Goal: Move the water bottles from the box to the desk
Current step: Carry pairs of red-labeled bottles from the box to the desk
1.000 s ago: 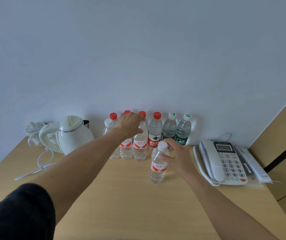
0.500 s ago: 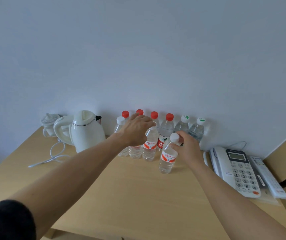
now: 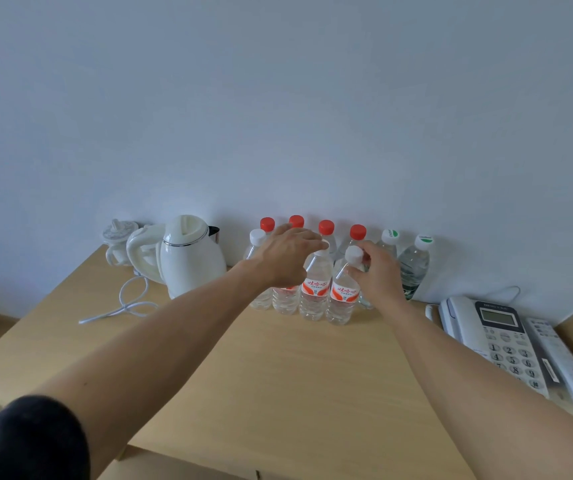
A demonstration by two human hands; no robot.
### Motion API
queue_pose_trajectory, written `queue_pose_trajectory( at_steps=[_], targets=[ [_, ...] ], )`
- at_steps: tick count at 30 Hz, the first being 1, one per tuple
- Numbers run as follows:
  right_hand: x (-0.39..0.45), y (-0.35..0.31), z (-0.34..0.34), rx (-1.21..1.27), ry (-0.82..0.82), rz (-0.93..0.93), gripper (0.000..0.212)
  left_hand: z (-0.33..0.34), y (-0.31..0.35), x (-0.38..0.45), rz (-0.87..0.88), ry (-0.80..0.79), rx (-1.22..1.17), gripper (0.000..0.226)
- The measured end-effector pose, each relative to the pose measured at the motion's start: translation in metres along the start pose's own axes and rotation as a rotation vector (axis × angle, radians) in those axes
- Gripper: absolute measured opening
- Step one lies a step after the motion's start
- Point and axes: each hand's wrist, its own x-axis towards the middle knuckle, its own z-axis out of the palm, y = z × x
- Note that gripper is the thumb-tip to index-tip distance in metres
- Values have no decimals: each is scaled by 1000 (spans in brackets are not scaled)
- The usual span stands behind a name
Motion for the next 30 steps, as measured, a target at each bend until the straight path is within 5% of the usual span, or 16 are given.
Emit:
queue_pose_trajectory(
  at_steps=[30],
  targets=[
    [6, 1, 2, -84, 3, 54, 47, -5, 1, 1, -20, -96, 44, 78]
  ],
)
